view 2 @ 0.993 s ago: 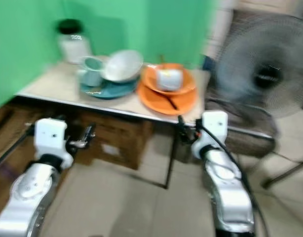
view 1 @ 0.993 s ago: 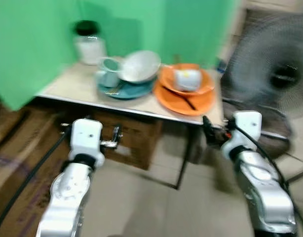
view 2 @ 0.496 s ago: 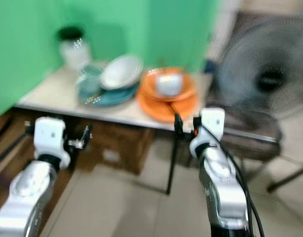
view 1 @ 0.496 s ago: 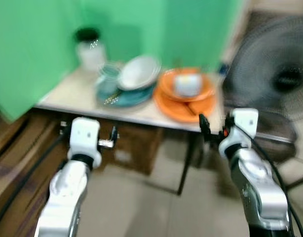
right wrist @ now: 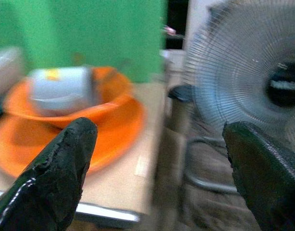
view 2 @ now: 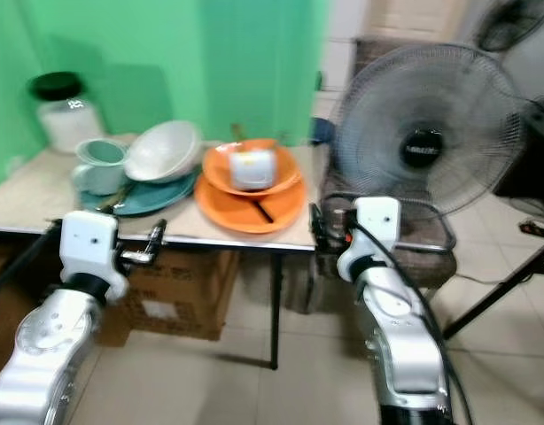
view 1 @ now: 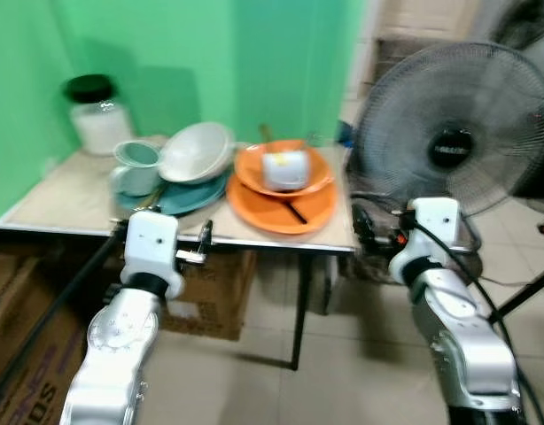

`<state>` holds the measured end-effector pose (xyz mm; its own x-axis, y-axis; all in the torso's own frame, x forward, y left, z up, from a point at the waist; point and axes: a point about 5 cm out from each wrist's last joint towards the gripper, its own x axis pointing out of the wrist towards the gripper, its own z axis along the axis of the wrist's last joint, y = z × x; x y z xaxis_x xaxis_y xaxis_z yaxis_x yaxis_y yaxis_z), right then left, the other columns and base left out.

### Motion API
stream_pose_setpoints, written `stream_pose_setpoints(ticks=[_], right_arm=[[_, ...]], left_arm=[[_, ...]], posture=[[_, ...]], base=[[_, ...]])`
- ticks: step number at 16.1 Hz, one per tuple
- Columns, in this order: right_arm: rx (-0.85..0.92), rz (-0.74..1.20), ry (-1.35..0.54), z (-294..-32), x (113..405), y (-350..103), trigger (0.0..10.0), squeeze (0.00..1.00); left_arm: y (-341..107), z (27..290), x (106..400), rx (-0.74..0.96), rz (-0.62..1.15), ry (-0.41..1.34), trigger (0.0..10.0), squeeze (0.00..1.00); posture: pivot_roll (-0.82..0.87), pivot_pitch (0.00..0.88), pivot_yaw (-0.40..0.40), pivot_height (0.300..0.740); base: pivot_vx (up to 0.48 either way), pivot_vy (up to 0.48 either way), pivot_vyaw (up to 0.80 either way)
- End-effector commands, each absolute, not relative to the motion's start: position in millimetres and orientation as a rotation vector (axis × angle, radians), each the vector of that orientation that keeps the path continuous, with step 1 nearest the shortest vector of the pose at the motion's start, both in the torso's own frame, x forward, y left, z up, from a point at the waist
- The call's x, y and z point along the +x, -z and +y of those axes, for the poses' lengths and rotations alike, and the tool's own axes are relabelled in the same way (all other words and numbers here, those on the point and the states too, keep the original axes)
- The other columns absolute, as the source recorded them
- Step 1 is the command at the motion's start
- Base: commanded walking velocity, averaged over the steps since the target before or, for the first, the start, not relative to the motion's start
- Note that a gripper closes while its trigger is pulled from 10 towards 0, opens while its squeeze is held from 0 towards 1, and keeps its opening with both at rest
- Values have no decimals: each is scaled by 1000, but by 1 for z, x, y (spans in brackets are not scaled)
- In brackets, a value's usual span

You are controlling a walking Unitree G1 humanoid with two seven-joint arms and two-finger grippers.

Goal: Setting the table

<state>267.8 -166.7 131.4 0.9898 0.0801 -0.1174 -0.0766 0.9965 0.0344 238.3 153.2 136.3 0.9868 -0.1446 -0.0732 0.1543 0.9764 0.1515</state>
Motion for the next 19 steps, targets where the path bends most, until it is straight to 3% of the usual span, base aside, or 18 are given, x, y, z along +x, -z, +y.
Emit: stream_pose_setpoints(ticks=[1, 4, 6, 11, 13, 17, 19], right_arm=[[41, 93, -111, -160, 272, -139, 10000, 0], [-7, 100, -144, -155, 273, -137, 10000, 0], [-81, 94, -169, -152, 275, -137, 10000, 0], [-7, 69, -182, -154, 280, -143, 10000, 0], [-62, 58, -233, -156, 287, -147, 10000, 0], [-221, 12, -444, -159, 291, -164, 10000, 0], [-358, 20, -615, -163, 292, -170, 10000, 0]], left_arm=[[-141, 159, 239, 181, 48, 130, 10000, 8], [-142, 161, 237, 186, 48, 125, 10000, 12], [-141, 161, 235, 198, 53, 130, 10000, 20], [-142, 159, 233, 211, 58, 151, 10000, 16], [-143, 155, 235, 236, 54, 189, 10000, 4], [-144, 149, 235, 244, 62, 263, 10000, 0], [-143, 142, 233, 243, 77, 380, 10000, 0]], posture=[[68, 0, -7, 740], [82, 0, -13, 740], [85, 0, -15, 740], [85, 0, -11, 740], [83, 0, -10, 740], [70, 0, -13, 740], [64, 0, -14, 740]], base=[[360, 0, 0], [358, 0, 0], [358, 0, 800], [352, 0, 265], [313, 0, 0], [0, 0, 0], [0, 0, 0]])
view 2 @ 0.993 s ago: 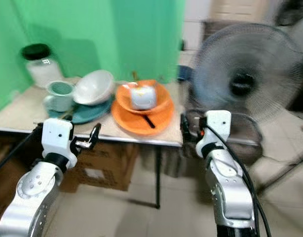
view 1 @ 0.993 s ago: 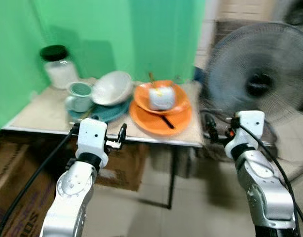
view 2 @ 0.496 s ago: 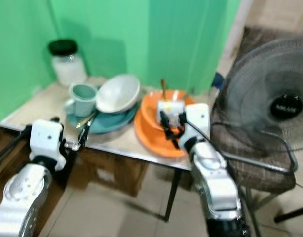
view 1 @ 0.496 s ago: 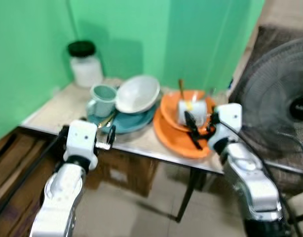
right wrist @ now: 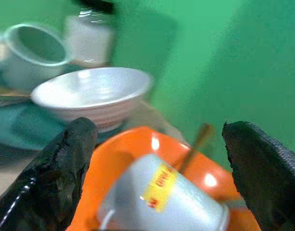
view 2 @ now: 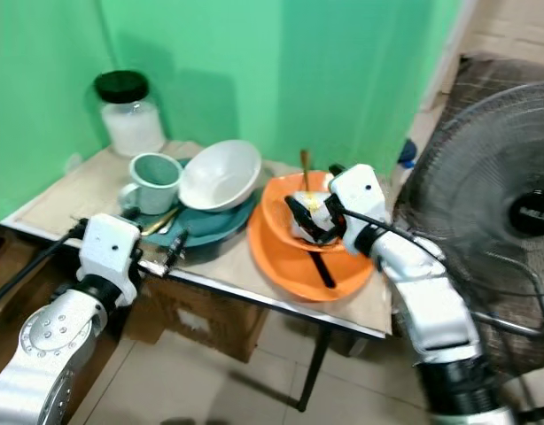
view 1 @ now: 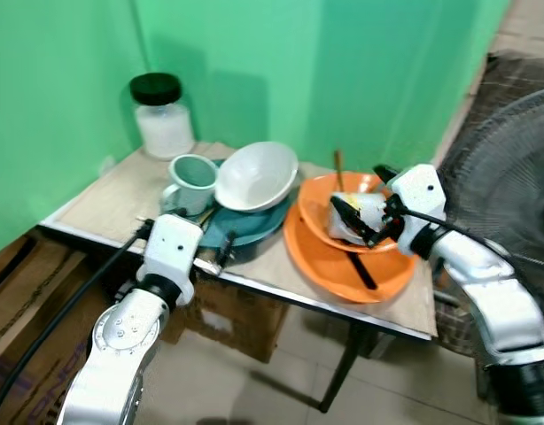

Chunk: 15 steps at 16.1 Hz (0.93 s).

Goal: Setting the table

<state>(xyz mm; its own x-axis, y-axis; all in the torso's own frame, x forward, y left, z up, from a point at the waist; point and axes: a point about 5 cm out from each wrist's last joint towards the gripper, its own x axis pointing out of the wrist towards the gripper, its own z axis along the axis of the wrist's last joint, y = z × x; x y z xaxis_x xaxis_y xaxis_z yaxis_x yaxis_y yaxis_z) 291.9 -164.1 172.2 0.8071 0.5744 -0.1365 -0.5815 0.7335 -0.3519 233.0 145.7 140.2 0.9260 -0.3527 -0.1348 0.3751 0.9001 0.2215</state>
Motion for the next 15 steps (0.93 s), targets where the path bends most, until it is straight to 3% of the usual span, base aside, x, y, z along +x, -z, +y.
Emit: stream_pose_setpoints(ticks=[1, 6, 10, 15], right_arm=[[-488, 38, -733, -166, 291, -172, 10000, 0], [-707, 163, -921, -178, 290, -171, 10000, 0], [-953, 194, -807, -190, 301, -166, 10000, 0], [-1034, 178, -755, -191, 302, -164, 10000, 0]], left_arm=[[-143, 137, 231, 244, 94, 477, 10000, 0], [-147, 132, 230, 292, 120, 625, 10000, 0], [-144, 128, 229, 321, 136, 661, 10000, 0], [-143, 124, 229, 325, 141, 674, 10000, 0]], posture=[[60, 0, -18, 740], [56, 0, -22, 740], [49, 0, -16, 740], [41, 0, -13, 740]], base=[[0, 0, 0], [0, 0, 0], [0, 0, 0], [0, 0, 0]])
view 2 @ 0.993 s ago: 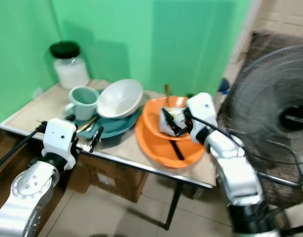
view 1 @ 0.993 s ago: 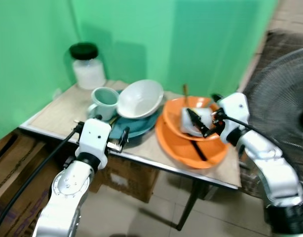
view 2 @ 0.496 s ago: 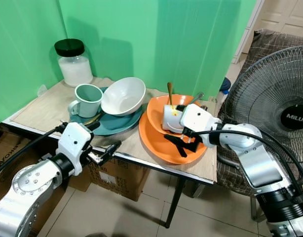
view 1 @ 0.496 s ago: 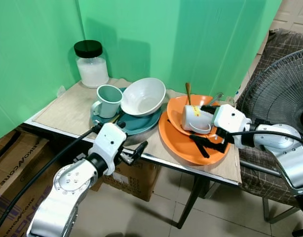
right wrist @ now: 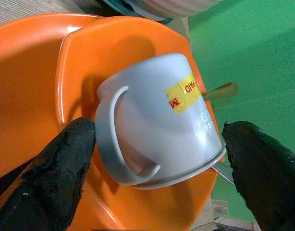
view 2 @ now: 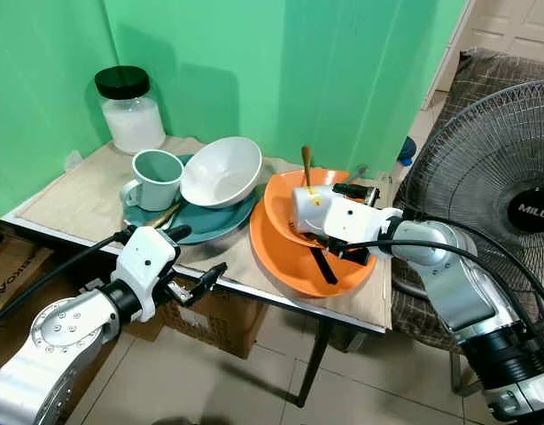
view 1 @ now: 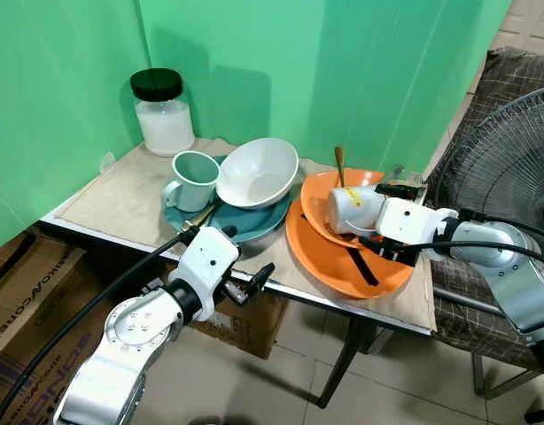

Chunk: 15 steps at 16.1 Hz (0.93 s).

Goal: Setting the table

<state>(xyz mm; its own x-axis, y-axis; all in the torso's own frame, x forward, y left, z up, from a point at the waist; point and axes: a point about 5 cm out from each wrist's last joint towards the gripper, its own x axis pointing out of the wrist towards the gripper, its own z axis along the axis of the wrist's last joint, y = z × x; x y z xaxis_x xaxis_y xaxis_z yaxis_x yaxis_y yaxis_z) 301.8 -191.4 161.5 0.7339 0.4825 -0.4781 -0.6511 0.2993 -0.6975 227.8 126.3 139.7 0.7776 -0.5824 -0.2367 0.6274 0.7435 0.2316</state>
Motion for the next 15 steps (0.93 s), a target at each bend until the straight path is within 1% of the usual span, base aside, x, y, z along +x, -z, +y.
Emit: stream_pose_setpoints(ticks=[1, 6, 7, 8, 9, 10, 11, 15], right_arm=[[-1059, 176, -753, -192, 302, -164, 10000, 0], [-1078, 111, -716, -189, 304, -172, 10000, 0], [-1003, 79, -695, -185, 307, -179, 10000, 0], [-994, 73, -701, -184, 306, -180, 7098, 0], [-1003, 86, -724, -183, 304, -177, 3529, 0], [-988, 93, -736, -182, 303, -175, 2627, 0], [-973, 107, -762, -181, 300, -171, 0, 0], [-986, 141, -801, -179, 296, -164, 0, 0]], left_arm=[[-143, 124, 229, 327, 140, 674, 10000, 0], [-144, 124, 233, 331, 131, 664, 10000, 0], [-145, 124, 233, 333, 130, 663, 10000, 0], [-144, 125, 233, 334, 130, 661, 10000, 0], [-144, 125, 233, 336, 132, 661, 10000, 0], [-144, 125, 233, 336, 133, 661, 10000, 0], [-144, 124, 232, 337, 133, 662, 10000, 0], [-144, 124, 232, 342, 131, 663, 10000, 0]], posture=[[39, 0, -12, 740], [36, 0, -10, 740], [37, 0, -9, 740], [37, 0, -9, 740], [37, 0, -9, 740], [37, 0, -9, 740], [37, 0, -9, 740], [37, 0, -9, 740]], base=[[0, 0, 0], [0, 0, 0], [0, 0, 0], [0, 0, 0], [0, 0, 0], [0, 0, 0], [0, 0, 0], [0, 0, 0]])
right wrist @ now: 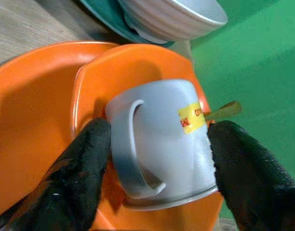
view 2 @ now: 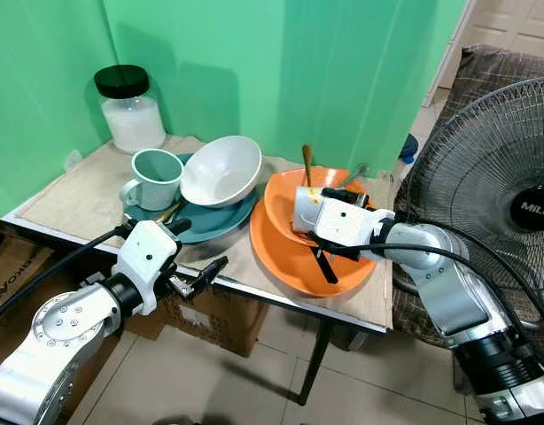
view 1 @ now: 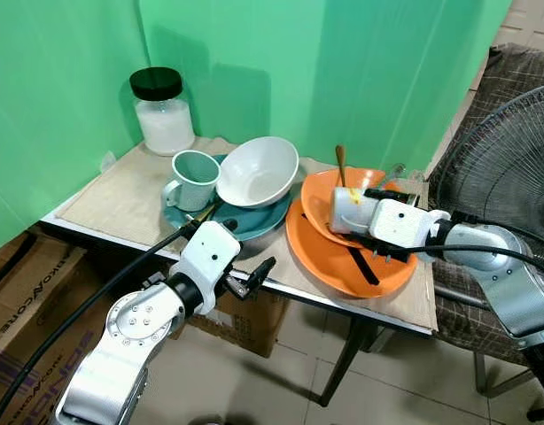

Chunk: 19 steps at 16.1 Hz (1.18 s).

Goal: Setting the table

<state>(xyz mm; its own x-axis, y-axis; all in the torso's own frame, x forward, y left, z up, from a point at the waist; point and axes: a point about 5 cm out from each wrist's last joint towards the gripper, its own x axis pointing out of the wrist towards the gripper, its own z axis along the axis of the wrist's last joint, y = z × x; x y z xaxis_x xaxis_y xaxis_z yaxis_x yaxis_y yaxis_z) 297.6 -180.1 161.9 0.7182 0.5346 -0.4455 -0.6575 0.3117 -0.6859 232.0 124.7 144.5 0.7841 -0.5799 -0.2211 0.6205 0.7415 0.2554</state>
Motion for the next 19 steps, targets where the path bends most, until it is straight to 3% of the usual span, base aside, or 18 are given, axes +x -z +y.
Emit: stream_pose_setpoints(ticks=[1, 4, 5, 7, 8, 10, 13, 14, 15, 16, 18, 19], right_arm=[[-984, 145, -803, -179, 296, -164, 0, 0], [-1026, 153, -793, -183, 297, -163, 0, 0], [-1026, 148, -788, -182, 297, -164, 1373, 0], [-1017, 134, -788, -179, 297, -164, 7647, 0], [-1009, 119, -794, -176, 296, -165, 10000, 0], [-937, 85, -835, -170, 293, -170, 10000, 0], [-907, 124, -854, -182, 289, -170, 10000, 0], [-903, 124, -853, -186, 288, -171, 10000, 75], [-892, 123, -853, -188, 288, -172, 10000, 847], [-857, 116, -852, -193, 286, -178, 10000, 1000], [-830, 113, -863, -195, 284, -181, 10000, 1000], [-735, 95, -892, -195, 281, -187, 10000, 1000]], left_arm=[[-144, 124, 232, 344, 131, 663, 10000, 0], [-145, 123, 232, 347, 129, 662, 10000, 0], [-144, 124, 232, 348, 129, 661, 10000, 0], [-145, 124, 232, 351, 126, 658, 10000, 0], [-145, 124, 232, 354, 125, 656, 10000, 0], [-145, 123, 232, 354, 120, 653, 10000, 0], [-144, 124, 232, 361, 122, 654, 10000, 0], [-145, 124, 233, 363, 122, 653, 10000, 0], [-145, 123, 233, 364, 121, 653, 10000, 0], [-145, 123, 234, 366, 119, 656, 10000, 0], [-145, 123, 233, 367, 119, 658, 10000, 0], [-145, 123, 234, 371, 117, 659, 10000, 0]], posture=[[37, 0, -9, 740], [38, 0, -11, 740], [38, 0, -11, 740], [36, 0, -12, 740], [36, 0, -12, 740], [37, 0, -13, 740], [36, 0, -11, 740], [36, 0, -9, 740], [36, 0, -8, 740], [33, 0, -5, 740], [32, 0, -5, 740], [33, 0, -7, 740]], base=[[0, 0, 0], [0, 0, 0], [0, 0, 0], [0, 0, 0], [0, 0, 0], [0, 0, 0], [0, 0, 0], [0, 0, 0], [0, 0, 0], [0, 0, 0], [0, 0, 0], [0, 0, 0]])
